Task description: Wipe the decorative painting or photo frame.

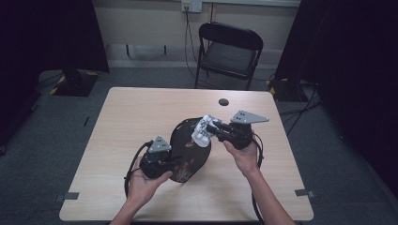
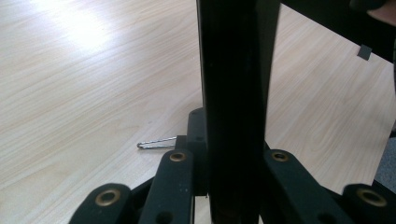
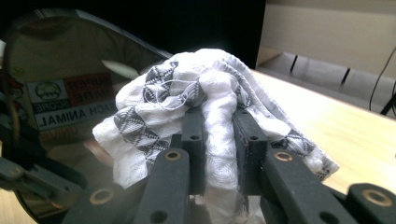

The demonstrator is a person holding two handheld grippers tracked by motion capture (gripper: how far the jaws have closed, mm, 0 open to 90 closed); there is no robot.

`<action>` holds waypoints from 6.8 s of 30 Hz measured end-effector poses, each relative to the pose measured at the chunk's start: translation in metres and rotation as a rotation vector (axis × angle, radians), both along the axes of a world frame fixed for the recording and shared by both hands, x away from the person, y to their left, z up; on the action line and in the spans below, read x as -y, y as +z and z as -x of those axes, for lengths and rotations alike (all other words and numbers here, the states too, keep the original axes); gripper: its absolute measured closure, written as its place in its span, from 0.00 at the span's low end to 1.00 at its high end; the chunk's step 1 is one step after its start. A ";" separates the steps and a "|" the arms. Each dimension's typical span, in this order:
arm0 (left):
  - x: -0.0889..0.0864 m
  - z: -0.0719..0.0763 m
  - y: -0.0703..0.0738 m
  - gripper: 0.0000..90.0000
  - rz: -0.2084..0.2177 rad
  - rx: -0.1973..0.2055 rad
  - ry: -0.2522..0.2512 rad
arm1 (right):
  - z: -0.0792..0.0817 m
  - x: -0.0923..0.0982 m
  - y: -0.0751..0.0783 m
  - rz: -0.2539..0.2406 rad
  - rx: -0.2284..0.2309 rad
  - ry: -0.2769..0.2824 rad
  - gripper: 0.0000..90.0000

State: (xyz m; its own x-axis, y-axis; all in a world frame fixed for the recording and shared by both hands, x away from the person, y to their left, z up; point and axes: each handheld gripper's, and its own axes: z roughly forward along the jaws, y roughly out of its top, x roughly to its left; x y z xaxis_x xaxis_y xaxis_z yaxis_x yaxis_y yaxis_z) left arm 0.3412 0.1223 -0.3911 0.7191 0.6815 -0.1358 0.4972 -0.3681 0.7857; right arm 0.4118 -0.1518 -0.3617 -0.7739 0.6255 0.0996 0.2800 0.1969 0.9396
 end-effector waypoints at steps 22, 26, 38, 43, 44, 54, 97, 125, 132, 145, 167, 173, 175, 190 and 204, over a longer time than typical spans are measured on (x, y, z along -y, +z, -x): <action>-0.001 -0.004 0.000 0.89 0.007 -0.004 0.009 | 0.014 -0.008 -0.096 0.228 -0.192 0.003 0.86; -0.002 -0.005 0.000 0.89 0.007 -0.008 0.012 | 0.020 -0.014 -0.108 0.255 -0.209 0.016 0.86; -0.003 -0.006 0.000 0.89 0.015 -0.012 0.010 | 0.026 -0.019 -0.095 0.241 -0.167 0.040 0.86; -0.003 -0.006 0.000 0.89 0.015 -0.013 0.013 | 0.023 -0.019 -0.063 0.181 -0.094 0.033 0.86; -0.003 -0.005 -0.001 0.89 0.018 -0.009 0.014 | 0.021 -0.018 -0.057 0.166 -0.086 0.028 0.86; -0.003 -0.002 -0.001 0.89 0.028 -0.018 0.003 | 0.021 -0.017 -0.016 0.085 -0.017 0.018 0.86; 0.000 -0.005 0.001 0.89 0.013 -0.030 -0.026 | -0.005 -0.028 0.054 0.003 0.057 0.023 0.86; 0.001 -0.006 0.001 0.90 0.009 -0.033 -0.026 | -0.008 -0.036 0.053 -0.008 0.083 0.030 0.86; 0.000 -0.005 0.000 0.90 0.017 -0.034 -0.021 | 0.005 -0.050 0.062 0.009 0.135 0.067 0.86; 0.001 -0.006 0.001 0.90 0.007 -0.030 -0.023 | -0.007 -0.028 0.048 0.017 0.092 -0.019 0.87; 0.001 -0.005 0.001 0.90 0.015 -0.035 -0.012 | -0.018 0.002 0.023 -0.016 0.048 -0.116 0.86; 0.001 -0.005 0.000 0.90 0.020 -0.038 -0.010 | -0.025 0.011 0.011 -0.012 0.011 -0.151 0.87; 0.001 -0.005 0.000 0.90 0.022 -0.037 -0.010 | -0.026 0.013 0.007 -0.011 -0.001 -0.153 0.87; 0.001 -0.005 0.000 0.90 0.018 -0.034 -0.009 | -0.028 0.018 -0.032 -0.013 -0.105 -0.176 0.87; 0.001 -0.006 0.001 0.90 0.014 -0.034 -0.013 | -0.027 0.016 -0.048 0.040 -0.142 -0.147 0.87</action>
State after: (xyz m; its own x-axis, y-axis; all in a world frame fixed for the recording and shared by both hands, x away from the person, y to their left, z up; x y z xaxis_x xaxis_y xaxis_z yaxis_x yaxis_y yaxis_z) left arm 0.3469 0.1214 -0.3906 0.7225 0.6703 -0.1694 0.5190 -0.3638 0.7735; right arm 0.4387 -0.1678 -0.4097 -0.6535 0.7365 0.1746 0.4381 0.1800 0.8807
